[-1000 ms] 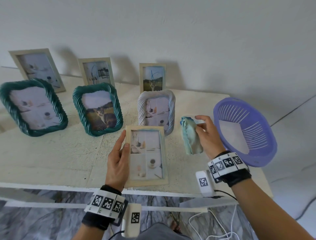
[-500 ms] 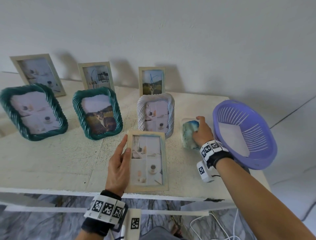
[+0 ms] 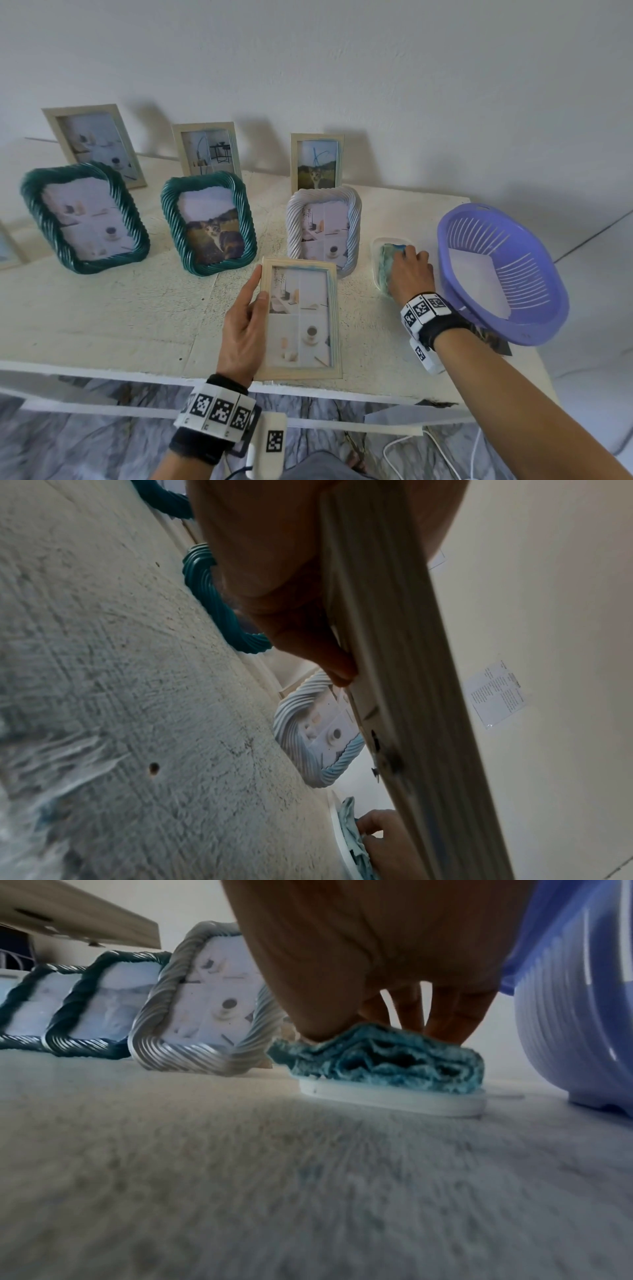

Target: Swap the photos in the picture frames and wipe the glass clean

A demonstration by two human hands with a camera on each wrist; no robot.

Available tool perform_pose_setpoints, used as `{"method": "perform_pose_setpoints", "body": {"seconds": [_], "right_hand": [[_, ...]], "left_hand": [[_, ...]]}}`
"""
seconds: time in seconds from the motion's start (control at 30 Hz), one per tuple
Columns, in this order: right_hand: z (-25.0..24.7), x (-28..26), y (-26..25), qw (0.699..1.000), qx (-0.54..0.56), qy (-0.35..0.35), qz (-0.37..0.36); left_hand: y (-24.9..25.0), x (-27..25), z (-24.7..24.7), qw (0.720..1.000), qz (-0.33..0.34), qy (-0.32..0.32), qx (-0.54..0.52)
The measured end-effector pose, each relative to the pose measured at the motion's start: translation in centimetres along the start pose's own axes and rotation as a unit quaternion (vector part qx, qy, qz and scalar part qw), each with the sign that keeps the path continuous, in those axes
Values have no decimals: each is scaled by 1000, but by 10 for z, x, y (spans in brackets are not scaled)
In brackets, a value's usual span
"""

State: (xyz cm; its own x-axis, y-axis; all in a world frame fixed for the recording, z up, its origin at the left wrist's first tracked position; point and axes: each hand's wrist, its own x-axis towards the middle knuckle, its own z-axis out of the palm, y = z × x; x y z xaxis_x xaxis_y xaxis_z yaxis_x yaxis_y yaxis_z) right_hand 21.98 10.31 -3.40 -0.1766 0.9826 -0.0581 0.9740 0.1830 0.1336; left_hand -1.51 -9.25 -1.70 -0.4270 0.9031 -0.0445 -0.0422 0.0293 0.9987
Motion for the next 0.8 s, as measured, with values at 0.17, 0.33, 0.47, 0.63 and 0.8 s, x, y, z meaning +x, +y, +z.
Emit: {"method": "perform_pose_setpoints", "body": {"seconds": [0.17, 0.33, 0.47, 0.63, 0.8], "right_hand": [[-8, -4, 2, 997, 52, -61, -1], [-26, -28, 2, 977, 210, 0, -23], [-58, -79, -25, 865, 499, -32, -44], [-84, -130, -64, 549, 803, -230, 9], [-90, -147, -89, 517, 835, -185, 1]], "left_hand": [[6, 1, 2, 1000, 8, -12, -8], [16, 1, 3, 999, 15, -7, -35], [28, 3, 3, 998, 8, 2, -65], [36, 6, 3, 998, -14, 12, -54], [44, 2, -2, 994, -79, -73, 35]]}}
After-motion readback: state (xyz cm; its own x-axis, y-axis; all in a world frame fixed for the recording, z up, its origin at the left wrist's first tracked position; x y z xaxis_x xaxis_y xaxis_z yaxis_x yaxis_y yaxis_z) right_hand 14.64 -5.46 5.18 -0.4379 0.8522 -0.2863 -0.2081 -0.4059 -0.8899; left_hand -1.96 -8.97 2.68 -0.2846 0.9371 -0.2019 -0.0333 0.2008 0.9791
